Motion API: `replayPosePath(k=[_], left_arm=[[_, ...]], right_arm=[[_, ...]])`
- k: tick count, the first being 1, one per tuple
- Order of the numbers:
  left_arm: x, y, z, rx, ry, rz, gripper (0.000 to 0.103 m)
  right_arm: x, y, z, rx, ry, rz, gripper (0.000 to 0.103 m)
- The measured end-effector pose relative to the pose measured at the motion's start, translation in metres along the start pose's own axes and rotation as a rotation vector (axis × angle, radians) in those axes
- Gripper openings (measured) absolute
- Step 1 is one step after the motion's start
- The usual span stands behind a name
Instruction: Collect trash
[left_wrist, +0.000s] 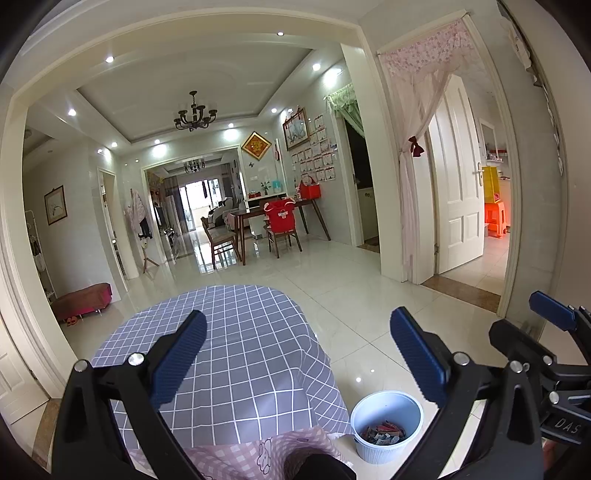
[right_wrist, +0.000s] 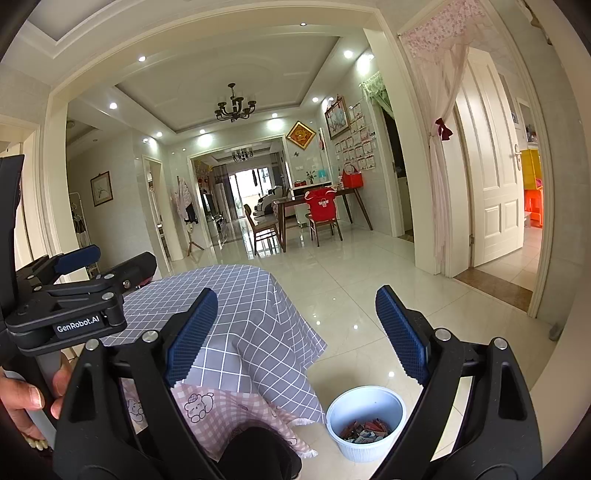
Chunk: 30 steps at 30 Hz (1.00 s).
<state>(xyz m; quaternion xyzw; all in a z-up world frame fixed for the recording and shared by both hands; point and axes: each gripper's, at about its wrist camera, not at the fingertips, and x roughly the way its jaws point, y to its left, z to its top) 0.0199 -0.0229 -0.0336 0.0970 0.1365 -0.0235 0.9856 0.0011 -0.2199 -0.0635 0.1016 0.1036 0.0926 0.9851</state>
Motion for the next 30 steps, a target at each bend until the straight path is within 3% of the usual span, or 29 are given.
replayPosePath(k=[30], left_arm=[[-0.0012,0.0001,-0.0019,0.007,-0.002,0.012,0.098]], right_arm=[[0.0016,0.0017,-0.0026,0.004,0.002,0.001,0.086]])
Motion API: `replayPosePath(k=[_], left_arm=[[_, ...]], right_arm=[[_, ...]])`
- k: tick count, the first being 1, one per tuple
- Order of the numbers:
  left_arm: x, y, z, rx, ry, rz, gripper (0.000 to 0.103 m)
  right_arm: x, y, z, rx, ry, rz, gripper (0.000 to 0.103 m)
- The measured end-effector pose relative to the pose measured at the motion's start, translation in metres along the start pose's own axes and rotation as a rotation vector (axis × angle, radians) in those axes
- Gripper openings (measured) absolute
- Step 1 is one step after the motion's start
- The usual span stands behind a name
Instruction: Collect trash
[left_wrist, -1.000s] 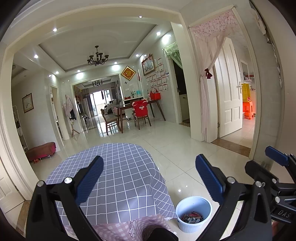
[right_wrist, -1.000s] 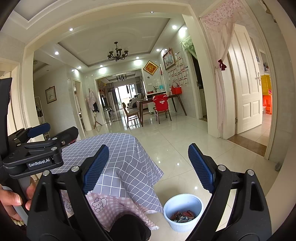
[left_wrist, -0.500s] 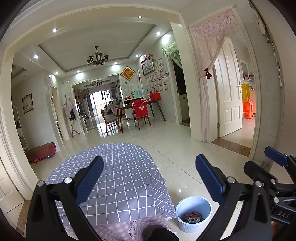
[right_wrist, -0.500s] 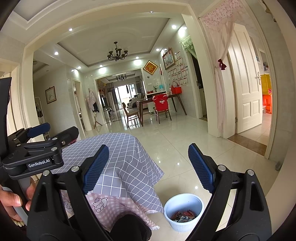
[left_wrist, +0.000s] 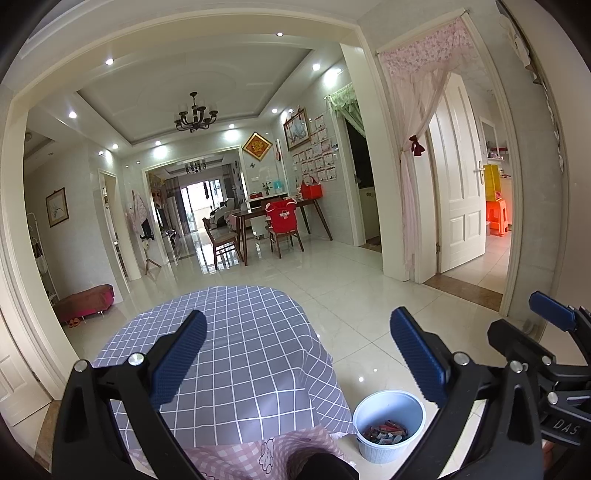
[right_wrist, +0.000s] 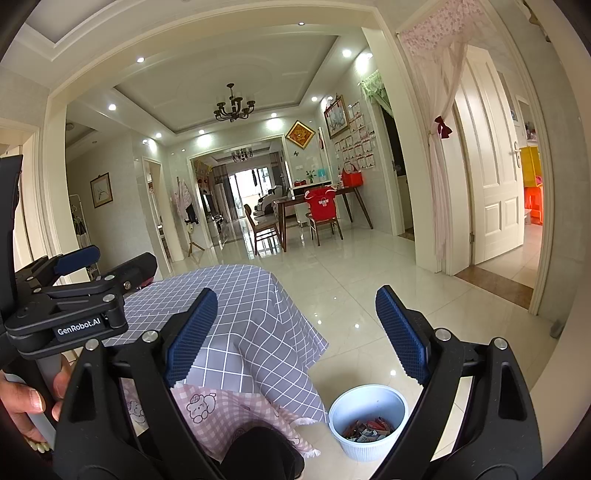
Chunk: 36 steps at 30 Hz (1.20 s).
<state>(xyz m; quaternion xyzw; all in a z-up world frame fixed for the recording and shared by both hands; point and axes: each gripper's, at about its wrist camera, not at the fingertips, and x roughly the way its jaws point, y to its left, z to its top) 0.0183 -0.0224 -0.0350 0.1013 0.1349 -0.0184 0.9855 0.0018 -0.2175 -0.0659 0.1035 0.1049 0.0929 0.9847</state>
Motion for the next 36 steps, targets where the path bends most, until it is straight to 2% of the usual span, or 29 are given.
replayPosePath(k=[36], left_arm=[[0.000,0.003,-0.004,0.003,0.000,0.005,0.098]], right_arm=[[0.006,0.013,-0.011,0.006,0.015,0.009,0.087]])
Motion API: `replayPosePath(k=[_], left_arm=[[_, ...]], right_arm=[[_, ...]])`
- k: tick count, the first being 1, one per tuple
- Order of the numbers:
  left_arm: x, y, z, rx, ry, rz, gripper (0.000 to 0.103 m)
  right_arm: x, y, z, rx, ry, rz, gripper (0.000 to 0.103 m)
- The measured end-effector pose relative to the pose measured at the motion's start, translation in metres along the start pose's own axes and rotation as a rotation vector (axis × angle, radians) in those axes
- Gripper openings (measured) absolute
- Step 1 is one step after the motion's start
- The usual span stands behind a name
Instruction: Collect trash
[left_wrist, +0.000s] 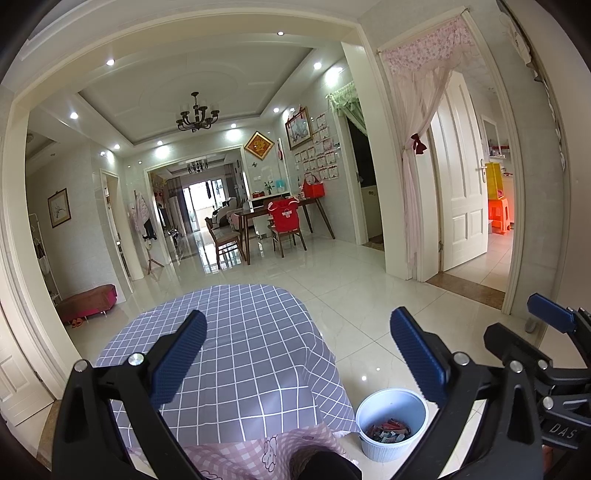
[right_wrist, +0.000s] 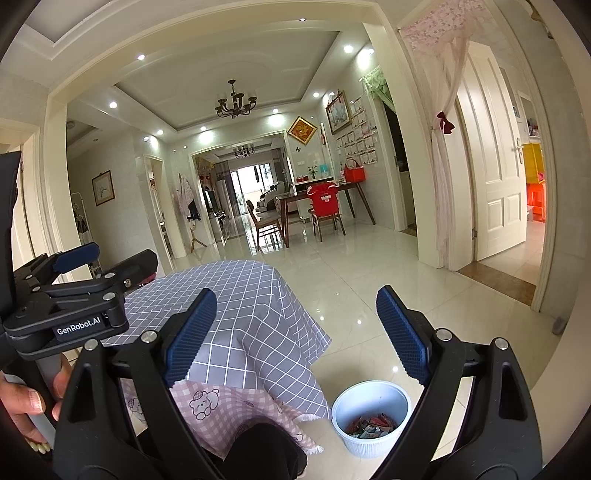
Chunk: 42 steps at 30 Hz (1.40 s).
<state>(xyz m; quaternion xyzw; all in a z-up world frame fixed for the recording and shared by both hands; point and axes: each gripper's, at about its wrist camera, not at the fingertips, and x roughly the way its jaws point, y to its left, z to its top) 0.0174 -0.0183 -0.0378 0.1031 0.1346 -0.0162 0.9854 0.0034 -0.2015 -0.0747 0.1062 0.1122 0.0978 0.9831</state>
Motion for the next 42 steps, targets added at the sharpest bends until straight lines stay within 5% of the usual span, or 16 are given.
replayPosePath(k=[42], left_arm=[[0.0001,0.0023,0.0015,0.000,0.002,-0.003,0.098]], right_arm=[[0.0020,-0.0005,0.0001,0.005,0.004,0.005,0.087]])
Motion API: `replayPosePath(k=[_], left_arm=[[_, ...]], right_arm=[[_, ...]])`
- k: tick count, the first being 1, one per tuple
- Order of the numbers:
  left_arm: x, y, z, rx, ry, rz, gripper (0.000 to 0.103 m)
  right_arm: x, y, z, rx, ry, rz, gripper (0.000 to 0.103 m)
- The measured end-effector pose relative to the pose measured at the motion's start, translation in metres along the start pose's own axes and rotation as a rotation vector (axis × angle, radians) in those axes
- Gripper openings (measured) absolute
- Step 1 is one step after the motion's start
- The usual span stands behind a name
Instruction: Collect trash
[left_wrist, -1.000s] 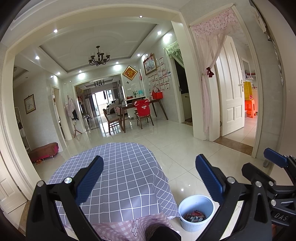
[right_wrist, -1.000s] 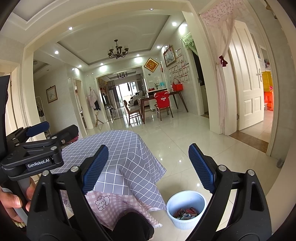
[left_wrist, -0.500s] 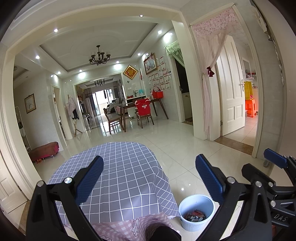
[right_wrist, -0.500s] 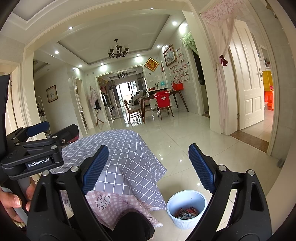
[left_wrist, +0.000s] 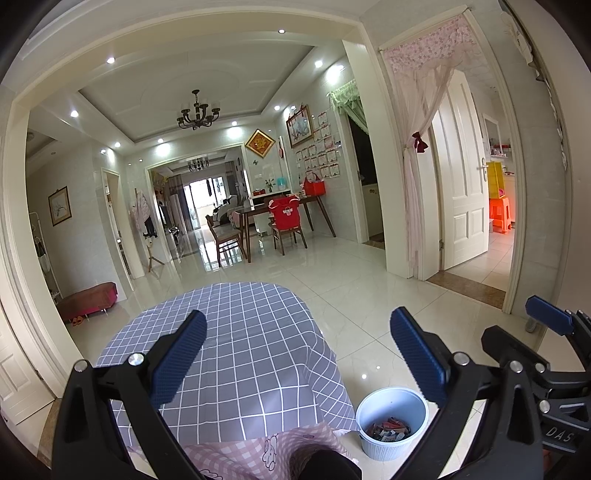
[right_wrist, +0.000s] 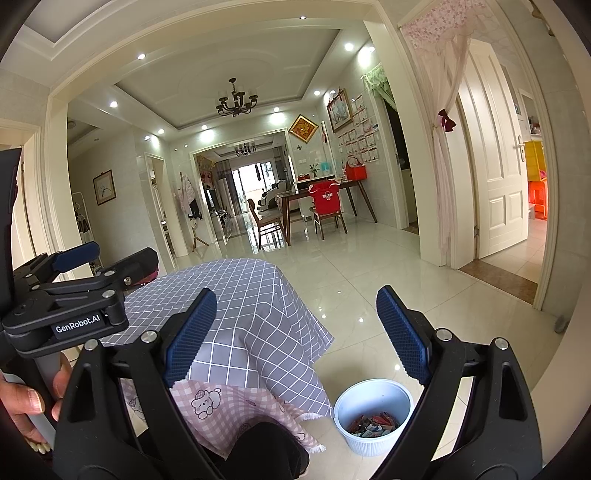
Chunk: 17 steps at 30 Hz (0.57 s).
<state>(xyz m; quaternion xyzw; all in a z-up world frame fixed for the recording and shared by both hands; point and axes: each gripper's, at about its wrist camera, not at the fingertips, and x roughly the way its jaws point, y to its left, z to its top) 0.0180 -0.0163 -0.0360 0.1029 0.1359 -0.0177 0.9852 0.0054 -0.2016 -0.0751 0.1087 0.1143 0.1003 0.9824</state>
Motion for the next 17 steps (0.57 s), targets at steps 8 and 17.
replayPosePath(k=[8,17], left_arm=[[0.000,0.002,-0.002,-0.001,0.002,0.004,0.098],[-0.001,0.007,-0.009,-0.003,0.019,0.009,0.098]], right_arm=[[0.000,0.001,-0.001,0.002,0.002,-0.001,0.087],[0.006,0.006,-0.011,0.003,0.015,-0.003,0.087]])
